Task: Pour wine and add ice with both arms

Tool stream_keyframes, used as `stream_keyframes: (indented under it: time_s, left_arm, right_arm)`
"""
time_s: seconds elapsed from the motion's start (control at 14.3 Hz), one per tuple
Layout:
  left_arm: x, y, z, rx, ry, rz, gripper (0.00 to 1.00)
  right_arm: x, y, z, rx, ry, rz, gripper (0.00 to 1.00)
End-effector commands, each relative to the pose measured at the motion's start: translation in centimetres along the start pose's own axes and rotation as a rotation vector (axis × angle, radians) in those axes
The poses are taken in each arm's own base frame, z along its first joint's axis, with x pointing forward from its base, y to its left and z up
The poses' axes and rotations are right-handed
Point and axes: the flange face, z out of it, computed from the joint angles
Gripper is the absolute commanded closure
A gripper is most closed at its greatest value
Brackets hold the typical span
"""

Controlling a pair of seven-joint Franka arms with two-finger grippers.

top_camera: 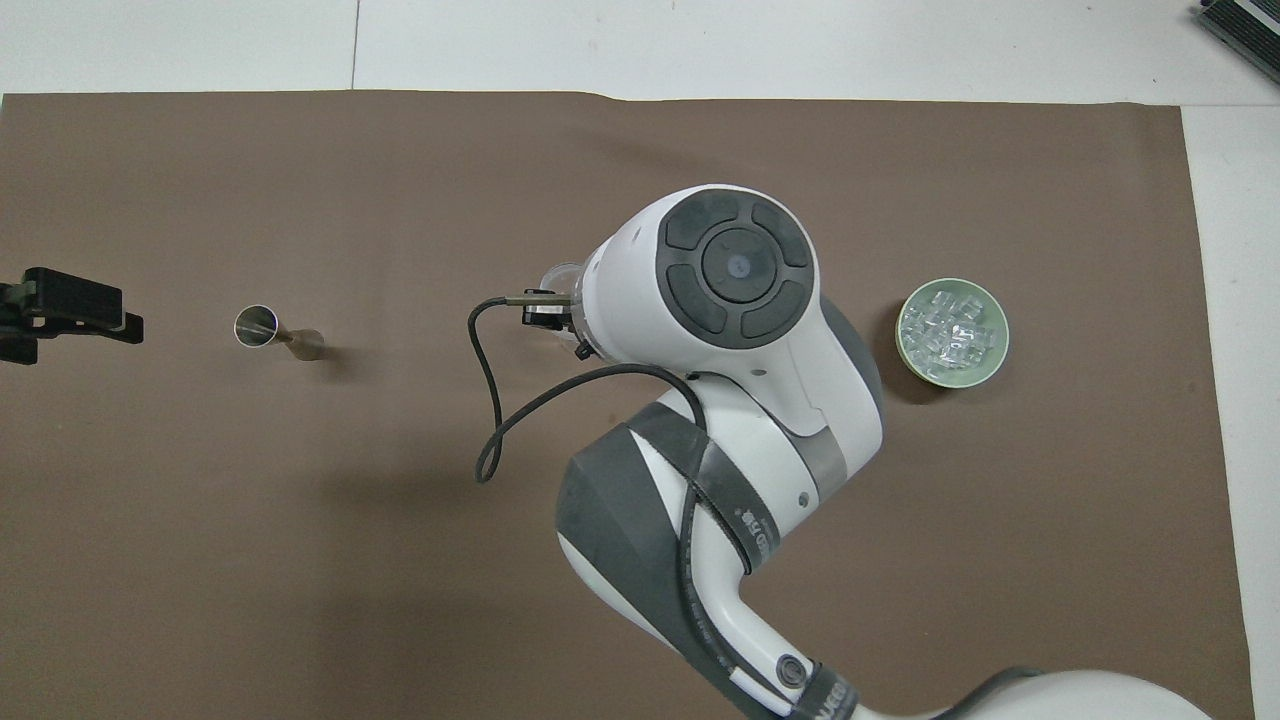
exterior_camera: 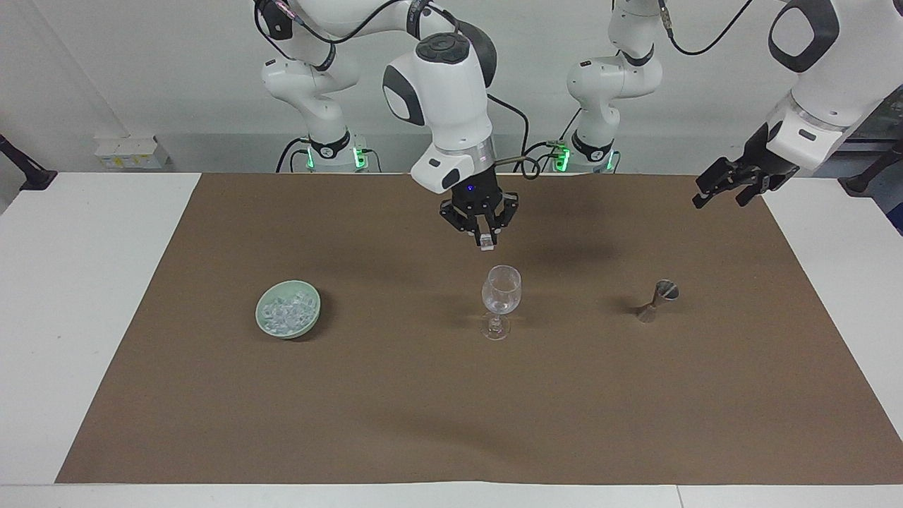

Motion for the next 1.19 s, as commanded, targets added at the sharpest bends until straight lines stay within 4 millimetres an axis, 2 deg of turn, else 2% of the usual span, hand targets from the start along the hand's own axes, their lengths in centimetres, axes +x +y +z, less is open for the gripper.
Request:
stream_keyframes:
  time_s: [0.0,0.14,0.28,0.49,0.77,0.91,1.12]
  left_arm:
    - [-1.7,0.9,-1.0,0.037,0.001,0.035,0.0]
    - [-2.1,1.7,-1.0,0.12,-0.014,0.063,0.0]
    - [-3.1,2.2,-1.8,0.134,-0.023,0.068,0.0]
    - [-3.7,2.6,-1.6,0.131,-0.042,0.076,0.0]
    - [-3.0,2.8,-1.3,0.121,-0.014,0.08,0.0]
    - [-2.7,3.1,-1.3,0.134,0.007,0.109,0.0]
    - [-3.4,3.5,-1.5,0.147,-0.022,0.137,0.0]
  right_arm:
    - [0.7,-1.1,0.7,0.02,0.024,0.007,1.0]
    - [1.3,-1.0,0.7,0.029,0.05,0.004,1.0]
    - [1.6,-1.0,2.0,0.032,0.048,0.007,1.0]
    - [1.7,-1.1,2.6,0.034,0.059,0.002,1.0]
    - [2.4,-0.9,4.1,0.038,0.083,-0.002,1.0]
    - [2.3,-0.9,4.3,0.036,0.08,-0.005,1.0]
    - [2.4,-0.7,4.3,0.035,0.08,-0.002,1.0]
